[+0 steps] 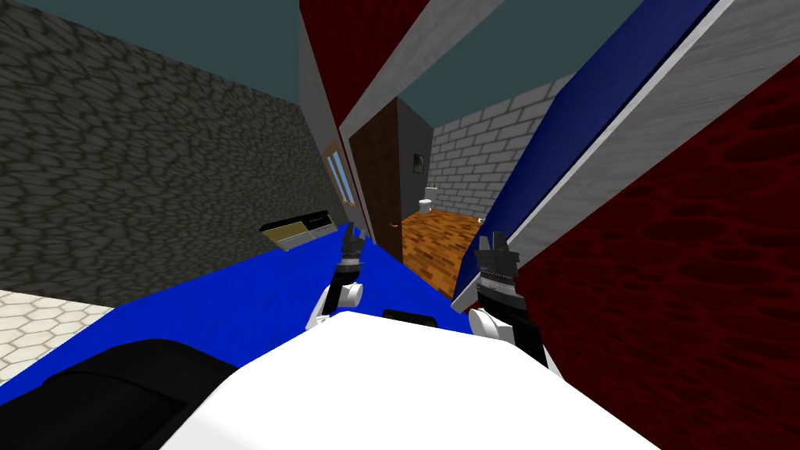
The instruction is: Push the door open
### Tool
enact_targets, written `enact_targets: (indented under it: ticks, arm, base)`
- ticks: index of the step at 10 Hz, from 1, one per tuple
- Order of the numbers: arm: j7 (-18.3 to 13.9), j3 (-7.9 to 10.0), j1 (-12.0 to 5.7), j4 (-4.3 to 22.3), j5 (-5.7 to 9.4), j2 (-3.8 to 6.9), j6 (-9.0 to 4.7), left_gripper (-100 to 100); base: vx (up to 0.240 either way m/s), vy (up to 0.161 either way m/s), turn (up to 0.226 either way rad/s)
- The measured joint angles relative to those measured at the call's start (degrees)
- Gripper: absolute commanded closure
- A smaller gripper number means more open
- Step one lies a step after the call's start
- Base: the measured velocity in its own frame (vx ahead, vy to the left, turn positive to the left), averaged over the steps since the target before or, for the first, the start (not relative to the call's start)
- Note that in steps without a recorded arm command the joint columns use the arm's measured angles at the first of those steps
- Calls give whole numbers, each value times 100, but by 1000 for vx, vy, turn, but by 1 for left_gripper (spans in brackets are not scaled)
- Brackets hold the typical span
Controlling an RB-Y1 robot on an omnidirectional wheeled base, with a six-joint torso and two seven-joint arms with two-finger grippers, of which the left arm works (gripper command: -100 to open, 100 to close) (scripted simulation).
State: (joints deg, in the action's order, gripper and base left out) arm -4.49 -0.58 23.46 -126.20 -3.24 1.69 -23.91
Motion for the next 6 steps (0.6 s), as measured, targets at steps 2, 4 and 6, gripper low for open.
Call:
enact_targets:
  ticks: [2,4,6]
  arm:
    - [20,7,-98,276,20,37,-70,-100]
    - [43,15,-220,580,42,70,-123,-100]
    - [62,7,-262,861,67,108,-207,-100]
  base:
    - [71,76,-109]
    - [77,96,-130]
    - [83,108,-139]
